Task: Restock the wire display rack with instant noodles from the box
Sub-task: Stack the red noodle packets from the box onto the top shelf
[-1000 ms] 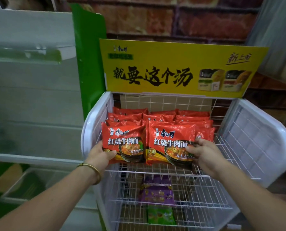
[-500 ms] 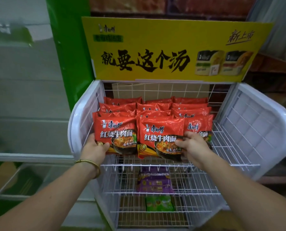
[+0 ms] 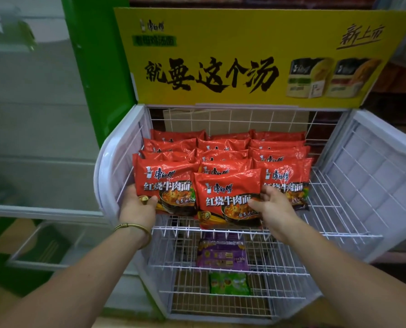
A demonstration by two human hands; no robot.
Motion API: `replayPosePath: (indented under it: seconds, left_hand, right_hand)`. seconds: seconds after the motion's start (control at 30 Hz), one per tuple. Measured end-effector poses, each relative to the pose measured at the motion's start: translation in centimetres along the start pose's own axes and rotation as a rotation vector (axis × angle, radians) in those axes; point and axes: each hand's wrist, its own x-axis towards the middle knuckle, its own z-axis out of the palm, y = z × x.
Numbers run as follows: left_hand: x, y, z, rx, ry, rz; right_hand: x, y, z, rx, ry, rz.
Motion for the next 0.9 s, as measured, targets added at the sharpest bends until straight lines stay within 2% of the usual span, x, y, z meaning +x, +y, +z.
replayPosePath:
  seconds: [0.17, 0.37, 0.53, 0.63, 0.83, 0.9]
  left_hand:
    - [-0.3, -0.4, -0.1, 0.101, -0.018, 0.052]
    - [-0.2, -0.8, -0.1, 0.138, -0.031, 0.069]
    - [-1.1, -0.6, -0.1, 0.204, 0.052, 0.133]
    - [-1.7, -0.5, -0.1, 0.322, 0.047, 0.161]
    - [-1.8, -0.9, 0.5, 0.408, 0.053, 0.180]
    - [-2.0, -0.8, 0.3, 0.581, 0.010, 0.236]
  right_hand:
    - [0.2, 0.2, 0.0, -0.097, 0.008, -0.031]
    - [0.0, 0.2, 0.0, -0.374, 0.027, -0.075]
    - [0.0, 0.3, -0.1, -0.431, 0.055, -0.061]
    - [0.1, 0.3, -0.2, -0.462, 0.069, -0.058]
    - [0.0, 0.1, -0.2, -0.527, 0.068, -0.071]
    - [-0.1, 0.0, -0.1, -0.557, 0.069, -0.079]
